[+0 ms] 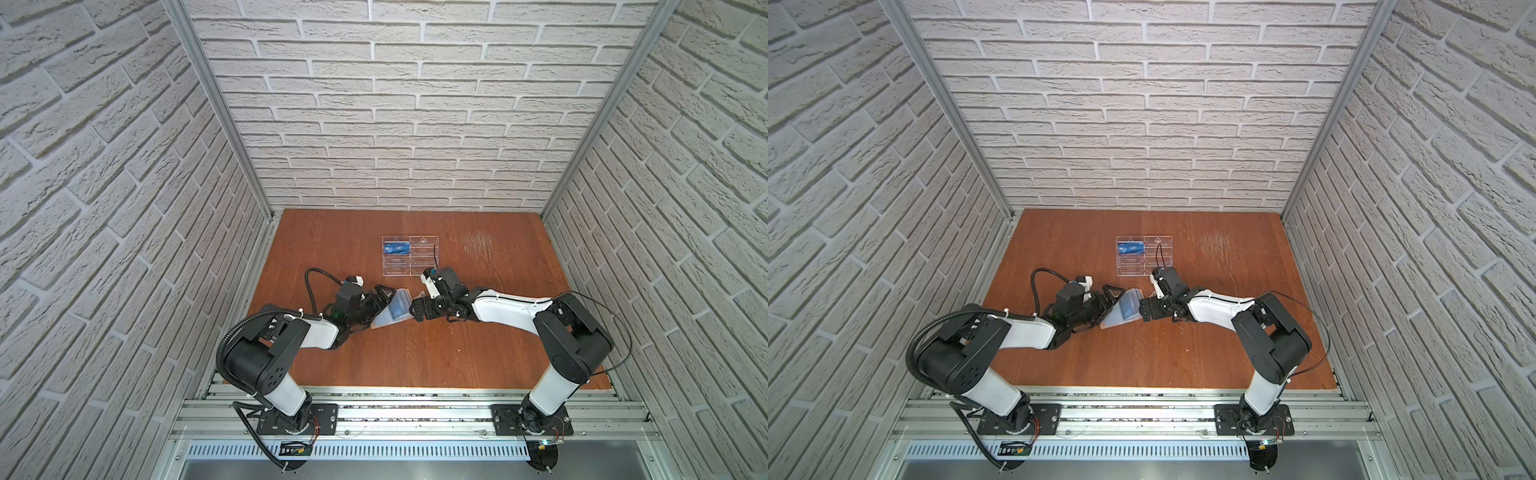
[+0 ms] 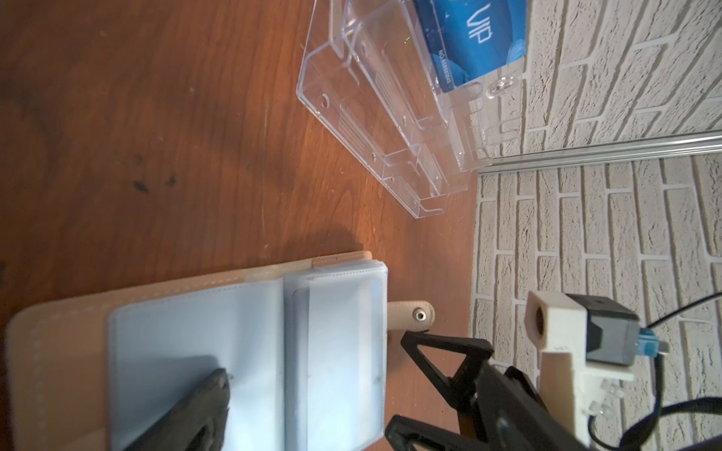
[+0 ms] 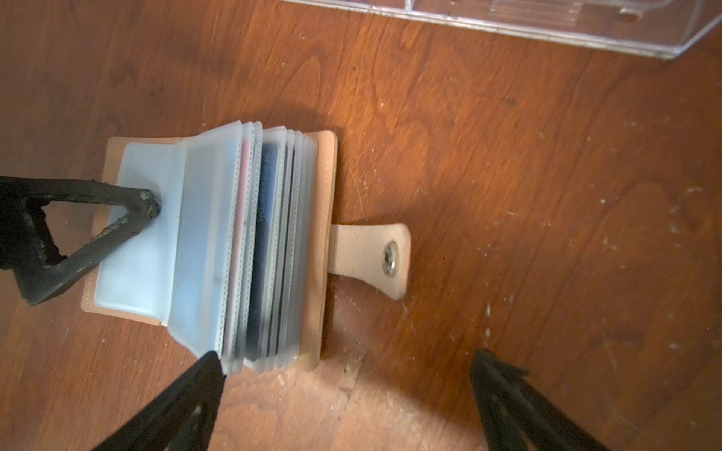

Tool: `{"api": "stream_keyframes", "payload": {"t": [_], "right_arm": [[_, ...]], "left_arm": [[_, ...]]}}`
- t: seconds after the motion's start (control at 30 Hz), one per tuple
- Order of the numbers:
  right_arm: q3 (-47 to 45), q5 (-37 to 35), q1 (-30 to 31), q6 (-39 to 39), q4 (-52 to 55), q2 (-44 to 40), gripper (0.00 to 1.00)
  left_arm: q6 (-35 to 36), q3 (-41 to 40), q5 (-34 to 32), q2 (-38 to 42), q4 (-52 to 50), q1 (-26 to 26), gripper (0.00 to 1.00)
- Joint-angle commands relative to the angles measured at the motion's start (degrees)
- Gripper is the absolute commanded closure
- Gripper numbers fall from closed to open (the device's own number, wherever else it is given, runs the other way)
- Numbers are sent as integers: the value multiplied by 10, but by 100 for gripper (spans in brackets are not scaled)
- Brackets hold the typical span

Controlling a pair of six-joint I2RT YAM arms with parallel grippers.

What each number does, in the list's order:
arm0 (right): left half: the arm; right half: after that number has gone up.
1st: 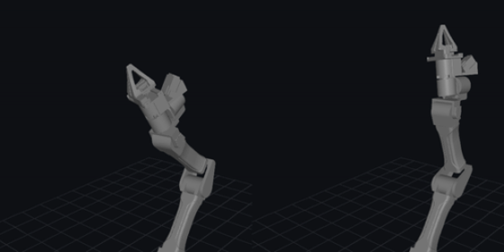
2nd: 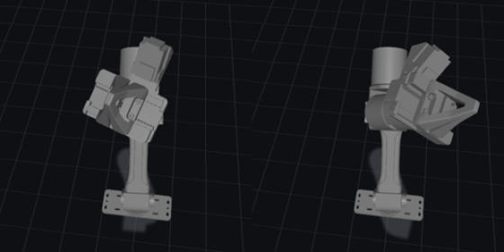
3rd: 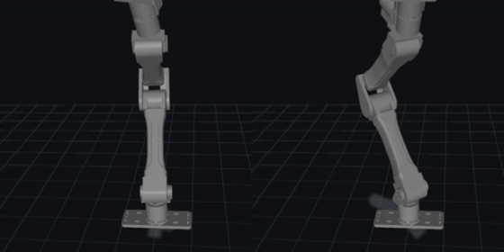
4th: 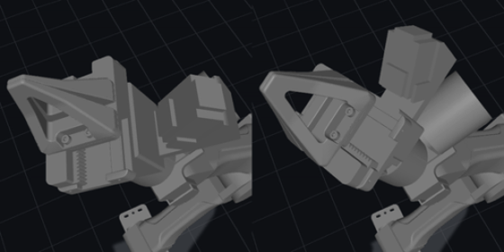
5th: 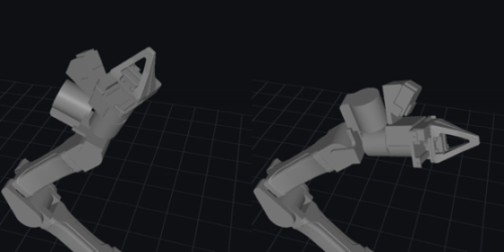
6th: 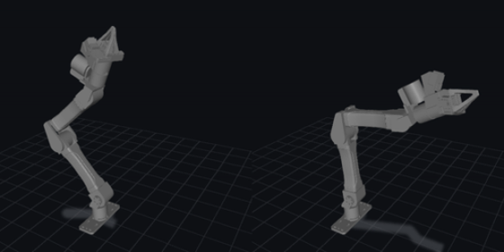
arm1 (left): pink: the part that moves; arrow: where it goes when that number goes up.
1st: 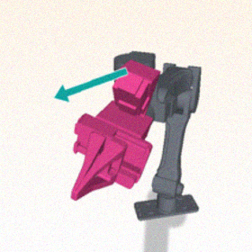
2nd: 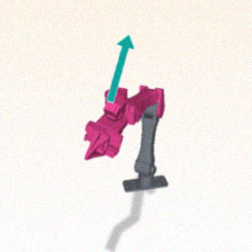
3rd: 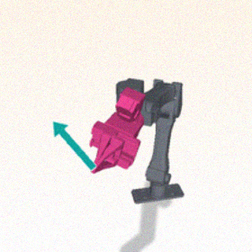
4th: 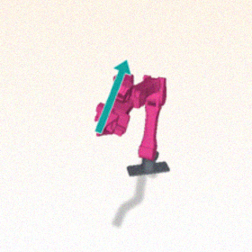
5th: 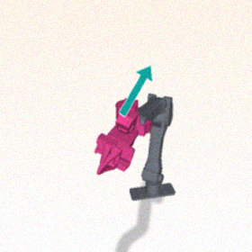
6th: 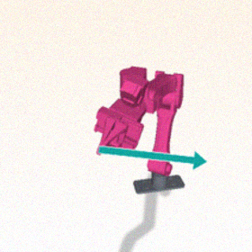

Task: Take the credit cards out of the card holder
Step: Flip over the card slot in the card holder.

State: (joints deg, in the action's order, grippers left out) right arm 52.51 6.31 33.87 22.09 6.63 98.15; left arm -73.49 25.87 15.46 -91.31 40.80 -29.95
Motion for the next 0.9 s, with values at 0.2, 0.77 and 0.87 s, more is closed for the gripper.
{"api": "stream_keyframes", "payload": {"t": [0.2, 0.77, 0.87], "right_arm": [[24, 2, 5, 0, 1, 19, 0], [31, -29, 4, -7, 38, 15, 1], [33, -26, 4, -7, 40, 18, 1]], "left_arm": [[11, -16, -9, -4, -9, -6, 2], [15, -28, -13, 8, -9, -10, 2], [20, -28, -12, 12, -14, -11, 2]]}}
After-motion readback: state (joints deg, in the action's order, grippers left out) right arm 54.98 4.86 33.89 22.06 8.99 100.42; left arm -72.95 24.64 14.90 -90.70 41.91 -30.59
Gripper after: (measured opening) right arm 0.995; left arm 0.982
